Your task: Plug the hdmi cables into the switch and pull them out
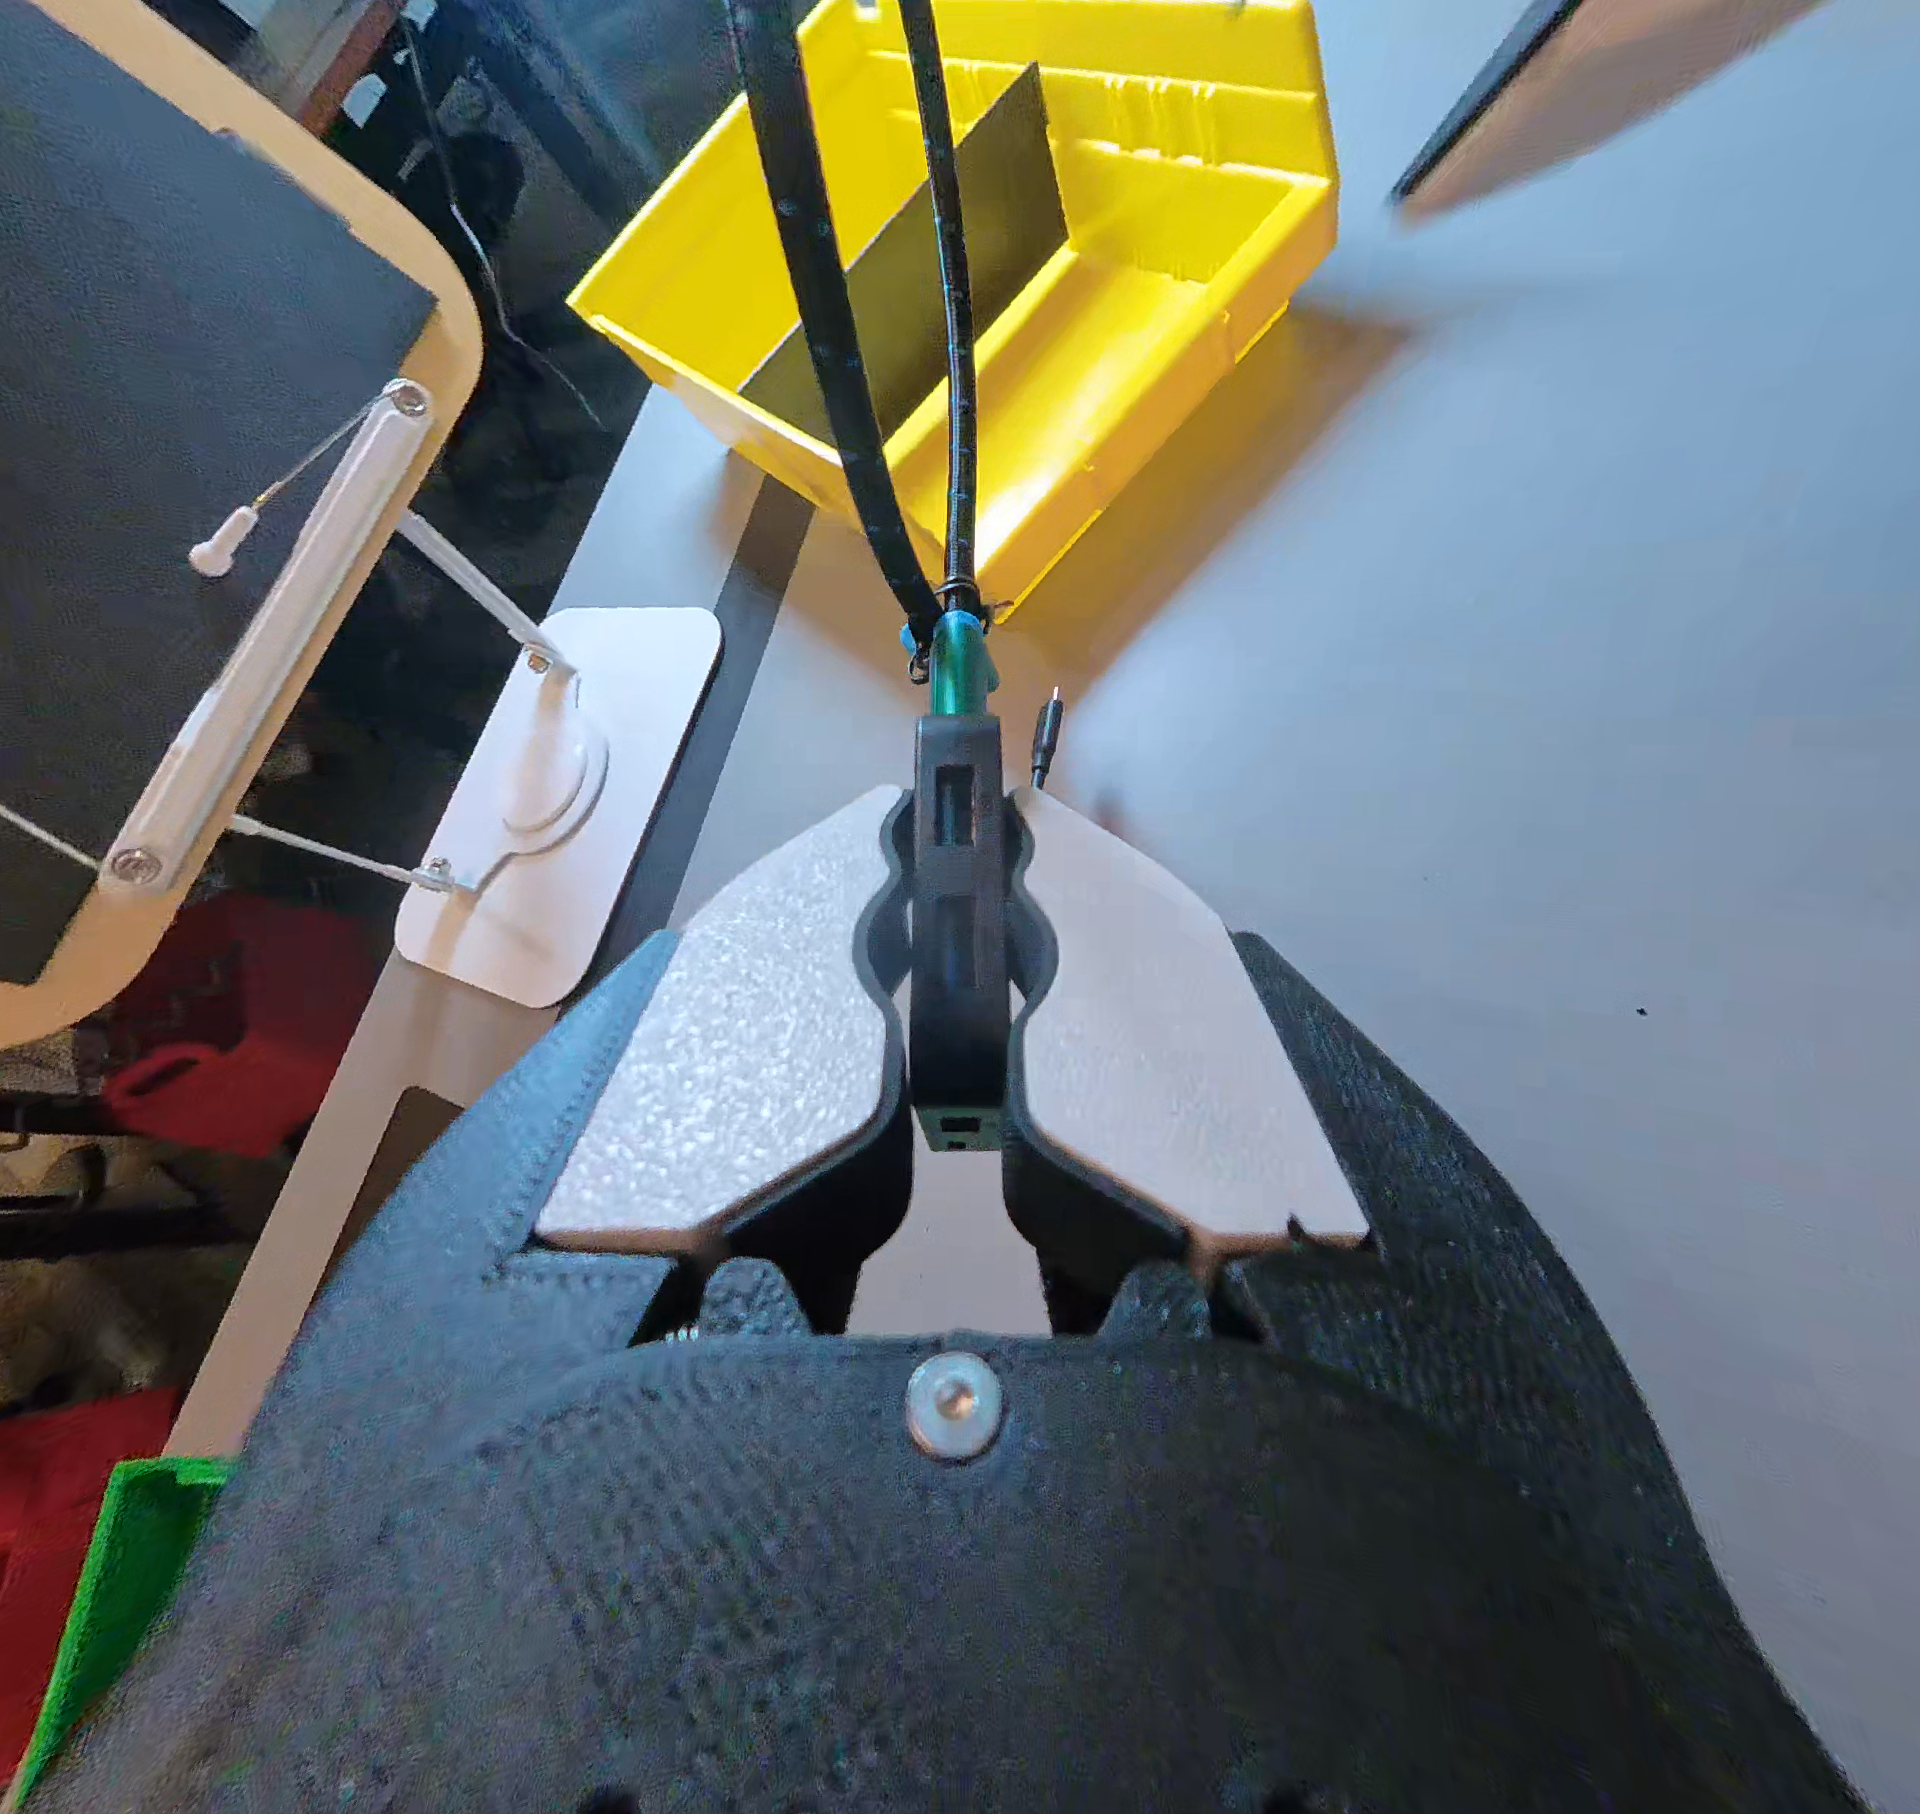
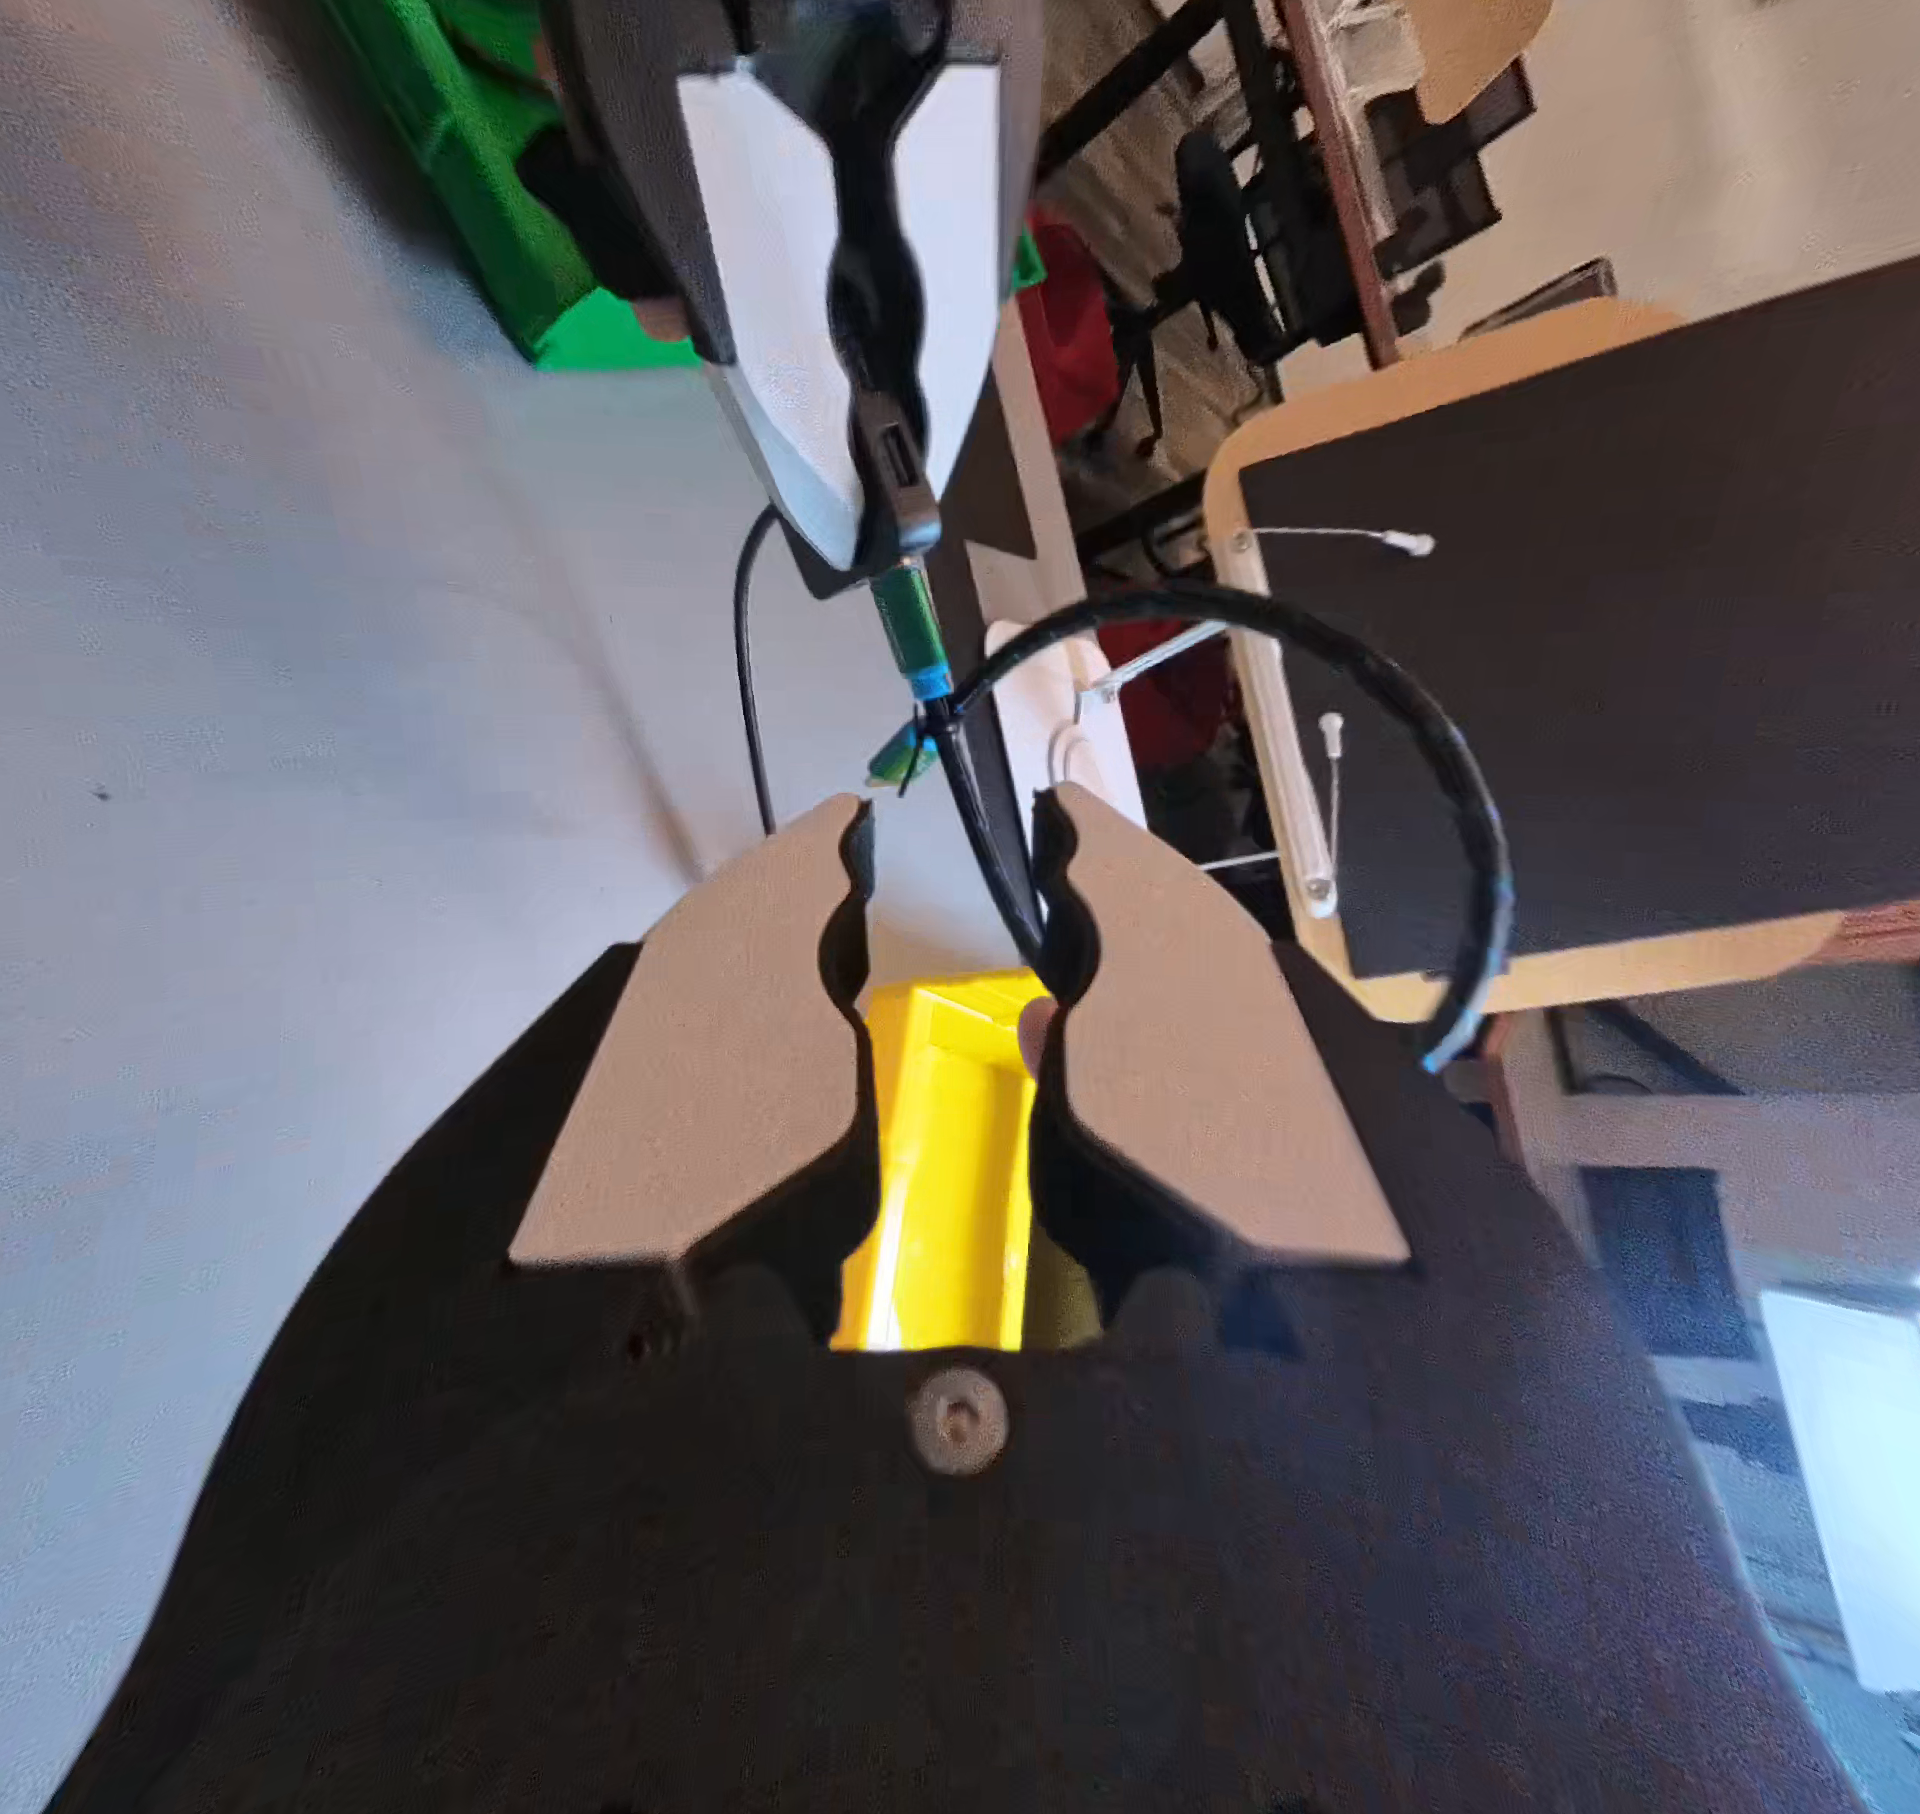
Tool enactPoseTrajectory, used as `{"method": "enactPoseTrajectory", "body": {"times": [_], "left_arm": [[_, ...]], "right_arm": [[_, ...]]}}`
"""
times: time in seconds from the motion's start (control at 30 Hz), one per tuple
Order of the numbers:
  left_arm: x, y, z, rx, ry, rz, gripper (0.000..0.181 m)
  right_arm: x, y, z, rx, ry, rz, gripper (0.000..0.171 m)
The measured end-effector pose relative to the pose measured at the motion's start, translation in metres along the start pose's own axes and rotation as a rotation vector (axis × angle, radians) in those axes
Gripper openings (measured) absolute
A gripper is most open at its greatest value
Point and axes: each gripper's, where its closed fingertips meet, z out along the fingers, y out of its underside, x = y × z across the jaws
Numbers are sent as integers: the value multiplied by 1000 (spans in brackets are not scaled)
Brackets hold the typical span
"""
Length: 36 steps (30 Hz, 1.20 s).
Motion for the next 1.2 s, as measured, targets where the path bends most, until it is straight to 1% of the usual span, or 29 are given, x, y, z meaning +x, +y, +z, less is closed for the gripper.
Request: {"method": "enactPoseTrajectory", "body": {"times": [0.03, 0.1, 0.17, 0.2, 0.3, 0.47, 0.67, 0.7, 0.73, 0.77, 0.83, 0.93, 1.0, 1.1, 1.2], "left_arm": [[7, -1, 3, -13, 14, 24, 14], [18, -7, 8, -28, 30, 76, 14], [27, -14, 9, -30, 35, 118, 14], [31, -17, 10, -33, 37, 139, 14], [34, -19, 7, -49, 21, 191, 14], [36, -17, 6, -50, 46, 202, 14], [38, -9, 10, -95, 68, 220, 14], [37, -8, 9, -107, 66, 224, 14], [29, -4, 4, -142, 26, 230, 14], [15, -2, -5, -146, -30, 227, 15], [-2, -6, -32, -82, -70, 176, 14], [-27, -10, -68, -29, -178, 153, 14], [-36, -16, -85, 34, -213, 117, 14], [-43, -20, -95, 79, -258, 103, 14], [-43, -26, -95, 96, -271, 113, 14]], "right_arm": [[-6, 6, 16, -42, 9, -31, 32], [-13, 22, 41, -103, 24, -32, 36], [-17, 29, 55, -88, 14, 19, 36], [-18, 28, 58, -61, 13, 39, 32], [-20, 25, 58, 0, 4, 29, 25], [-29, 25, 58, 62, -94, 78, 17], [-35, 30, 57, 1, -131, -3, 16], [-34, 38, 58, -42, -128, -22, 16], [-30, 66, 60, -194, -106, -86, 16], [-27, 91, 62, -272, -97, -109, 16], [-28, 101, 61, -193, -155, 58, 16], [4, 97, 44, -153, -73, 145, 16], [25, 95, 29, -134, -7, 192, 17], [51, 111, 9, -164, 94, 258, 16], [65, 123, 0, -142, 125, 380, 16]]}}
